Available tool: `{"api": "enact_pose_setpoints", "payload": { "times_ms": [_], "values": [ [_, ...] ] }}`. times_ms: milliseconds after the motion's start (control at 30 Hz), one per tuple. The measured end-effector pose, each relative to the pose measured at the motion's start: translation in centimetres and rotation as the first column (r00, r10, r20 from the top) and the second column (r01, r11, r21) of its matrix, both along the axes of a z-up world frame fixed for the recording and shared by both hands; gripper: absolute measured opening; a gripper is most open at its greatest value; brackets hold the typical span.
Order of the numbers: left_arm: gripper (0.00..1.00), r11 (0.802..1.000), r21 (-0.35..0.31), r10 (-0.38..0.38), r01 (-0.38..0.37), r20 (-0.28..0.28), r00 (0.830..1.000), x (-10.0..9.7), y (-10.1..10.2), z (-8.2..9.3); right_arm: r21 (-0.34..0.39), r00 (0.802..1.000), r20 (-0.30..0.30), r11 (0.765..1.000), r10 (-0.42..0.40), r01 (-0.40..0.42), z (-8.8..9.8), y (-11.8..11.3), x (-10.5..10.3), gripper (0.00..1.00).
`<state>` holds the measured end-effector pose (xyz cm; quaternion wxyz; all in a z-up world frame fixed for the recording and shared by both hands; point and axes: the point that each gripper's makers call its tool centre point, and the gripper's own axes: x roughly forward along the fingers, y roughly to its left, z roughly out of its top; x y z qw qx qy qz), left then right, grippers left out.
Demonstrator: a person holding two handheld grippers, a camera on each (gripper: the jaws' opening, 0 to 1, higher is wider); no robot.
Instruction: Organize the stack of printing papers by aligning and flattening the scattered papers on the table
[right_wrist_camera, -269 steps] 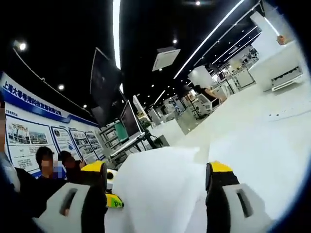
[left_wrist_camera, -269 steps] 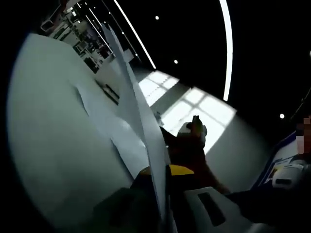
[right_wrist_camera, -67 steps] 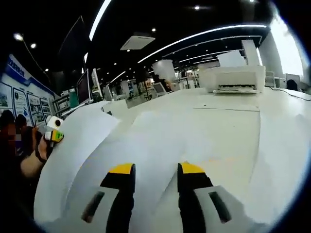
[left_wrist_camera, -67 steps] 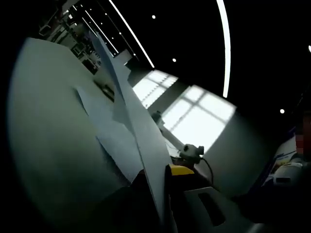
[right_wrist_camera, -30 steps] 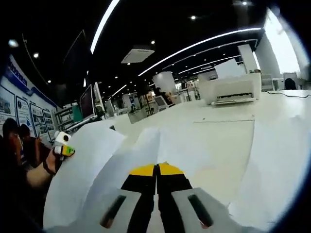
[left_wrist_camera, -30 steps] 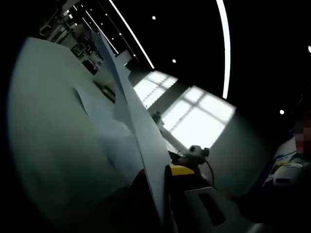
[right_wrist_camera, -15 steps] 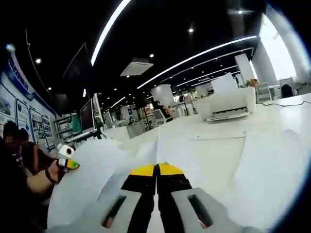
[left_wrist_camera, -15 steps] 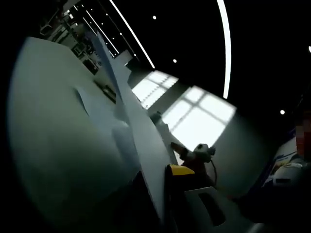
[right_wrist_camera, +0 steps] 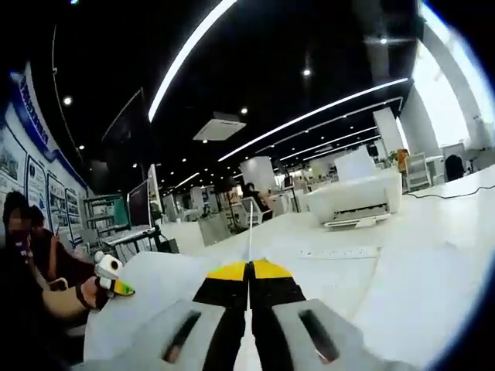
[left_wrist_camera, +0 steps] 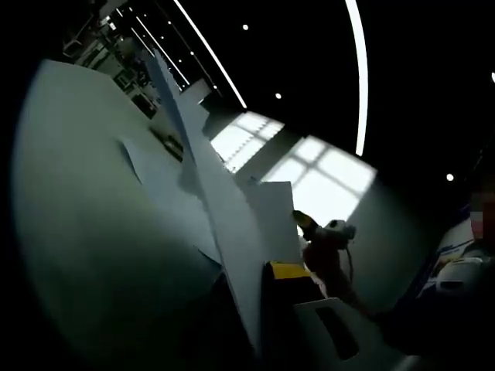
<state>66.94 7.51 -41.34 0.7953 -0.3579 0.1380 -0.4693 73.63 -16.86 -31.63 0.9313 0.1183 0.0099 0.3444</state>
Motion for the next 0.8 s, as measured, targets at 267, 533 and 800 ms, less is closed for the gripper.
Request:
{"api": "enact_pose_setpoints", "payload": {
  "times_ms": [267, 533, 800],
  "values": [
    [0.07, 1.0, -0.001, -0.001, 0.001, -0.001, 1.0, 0.2, 0.2, -0.1, -0.003, 0.994, 0.105, 1.0, 0.018, -0.018, 4.5, 0.8, -1.6, 0.0],
    [0.07, 1.0, 0.001, 0.0, 0.0, 0.001, 1.0, 0.2, 0.1, 0.0, -0.017, 0.983, 0.183, 0.999, 0.03, -0.028, 8.1, 1.0, -2.7, 0.0],
    [0.08, 1.0, 0.001, 0.001, -0.001, 0.001, 1.0, 0.1, 0.1, 0.0, -0.034, 0.964, 0.26, 0.999, 0.049, -0.041, 11.8, 1.5, -4.4, 0.0]
  ]
}}
